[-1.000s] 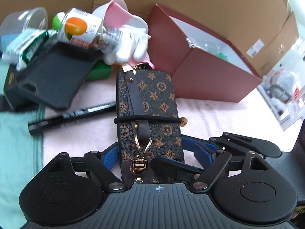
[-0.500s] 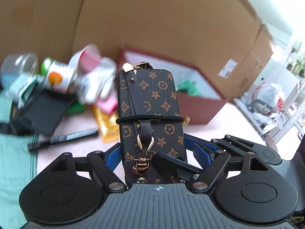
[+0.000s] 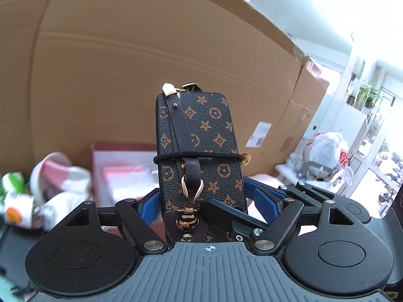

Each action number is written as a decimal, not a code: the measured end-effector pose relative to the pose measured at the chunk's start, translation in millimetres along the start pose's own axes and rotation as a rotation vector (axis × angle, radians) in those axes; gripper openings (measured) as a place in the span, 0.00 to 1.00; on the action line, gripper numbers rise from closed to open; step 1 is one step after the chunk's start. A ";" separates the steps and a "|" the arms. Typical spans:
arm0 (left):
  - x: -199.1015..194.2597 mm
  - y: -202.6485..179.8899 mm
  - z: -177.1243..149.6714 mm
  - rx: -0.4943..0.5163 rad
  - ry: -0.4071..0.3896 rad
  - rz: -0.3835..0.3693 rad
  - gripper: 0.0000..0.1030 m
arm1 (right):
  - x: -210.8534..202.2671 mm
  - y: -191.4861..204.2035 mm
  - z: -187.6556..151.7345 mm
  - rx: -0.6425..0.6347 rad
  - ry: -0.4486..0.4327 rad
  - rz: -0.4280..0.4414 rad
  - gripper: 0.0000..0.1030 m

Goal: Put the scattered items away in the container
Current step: 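Lift the brown monogram wallet with the left gripper and carry it over the maroon box, then lower the wallet into the maroon box and open the left gripper, then move the left gripper back toward the black marker on the towel, then close the left gripper on the black marker, then carry the black marker over the maroon box and release it inside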

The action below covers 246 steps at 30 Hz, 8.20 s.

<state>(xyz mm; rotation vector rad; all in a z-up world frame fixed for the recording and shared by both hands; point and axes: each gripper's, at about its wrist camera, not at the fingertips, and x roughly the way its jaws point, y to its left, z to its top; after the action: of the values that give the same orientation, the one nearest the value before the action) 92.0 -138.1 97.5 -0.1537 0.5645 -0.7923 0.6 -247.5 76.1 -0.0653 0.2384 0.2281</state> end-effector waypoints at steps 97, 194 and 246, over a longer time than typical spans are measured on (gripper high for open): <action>-91.4 156.7 -165.6 -0.286 -0.060 0.594 1.00 | 76.0 99.4 -109.0 -0.045 0.256 0.134 1.00; -59.9 92.1 -154.7 -0.243 0.105 0.578 0.26 | 35.6 121.4 -118.3 -0.016 0.381 0.332 0.16; 133.8 94.0 12.0 -0.047 0.009 0.237 0.95 | 158.3 -40.4 -55.6 0.102 0.183 0.047 0.54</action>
<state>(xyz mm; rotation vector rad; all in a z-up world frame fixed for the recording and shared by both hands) 233.1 -168.3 19.6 -0.1233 0.5977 -0.5498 147.1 -257.7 -14.5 0.0208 0.4340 0.2568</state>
